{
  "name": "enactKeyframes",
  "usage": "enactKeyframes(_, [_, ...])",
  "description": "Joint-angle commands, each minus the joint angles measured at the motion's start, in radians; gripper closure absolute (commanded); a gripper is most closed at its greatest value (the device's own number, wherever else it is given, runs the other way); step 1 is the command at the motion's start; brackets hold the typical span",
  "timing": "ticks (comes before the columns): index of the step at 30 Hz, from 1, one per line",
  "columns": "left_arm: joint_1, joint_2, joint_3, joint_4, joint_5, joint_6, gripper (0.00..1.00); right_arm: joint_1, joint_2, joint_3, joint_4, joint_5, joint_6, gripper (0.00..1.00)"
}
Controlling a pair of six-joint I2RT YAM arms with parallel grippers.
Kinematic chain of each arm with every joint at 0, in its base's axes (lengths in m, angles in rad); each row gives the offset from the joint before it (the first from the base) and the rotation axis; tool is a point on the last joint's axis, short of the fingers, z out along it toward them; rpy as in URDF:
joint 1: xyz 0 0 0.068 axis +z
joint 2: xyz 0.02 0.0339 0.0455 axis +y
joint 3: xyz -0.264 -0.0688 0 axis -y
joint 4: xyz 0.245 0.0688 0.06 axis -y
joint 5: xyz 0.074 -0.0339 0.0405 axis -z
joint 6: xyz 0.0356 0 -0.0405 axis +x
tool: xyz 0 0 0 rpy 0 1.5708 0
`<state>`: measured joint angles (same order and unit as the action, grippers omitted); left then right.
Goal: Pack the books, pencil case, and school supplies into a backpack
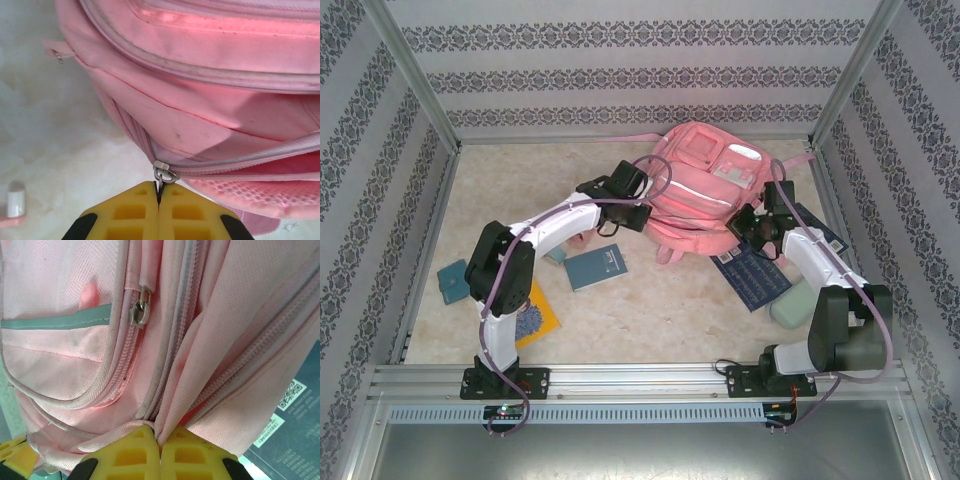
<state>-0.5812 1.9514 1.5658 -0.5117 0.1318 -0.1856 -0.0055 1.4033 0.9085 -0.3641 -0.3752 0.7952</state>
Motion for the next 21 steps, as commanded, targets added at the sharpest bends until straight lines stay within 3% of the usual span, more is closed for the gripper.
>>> enactKeyframes(1, [0.049,-0.006,0.012,-0.119,-0.067,0.022,1.0,-0.051,-0.001,0.049,-0.021,0.127,-0.058,1.0])
enactKeyframes(11, [-0.001,-0.149,-0.169,-0.059,0.009,-0.046,1.0,-0.051,0.132,0.135,-0.009,0.128,-0.097,1.0])
enactKeyframes(21, [-0.207,-0.12,-0.152,0.0,0.043,-0.154,1.0,-0.068,0.312,0.377,-0.079,0.189,-0.181,1.0])
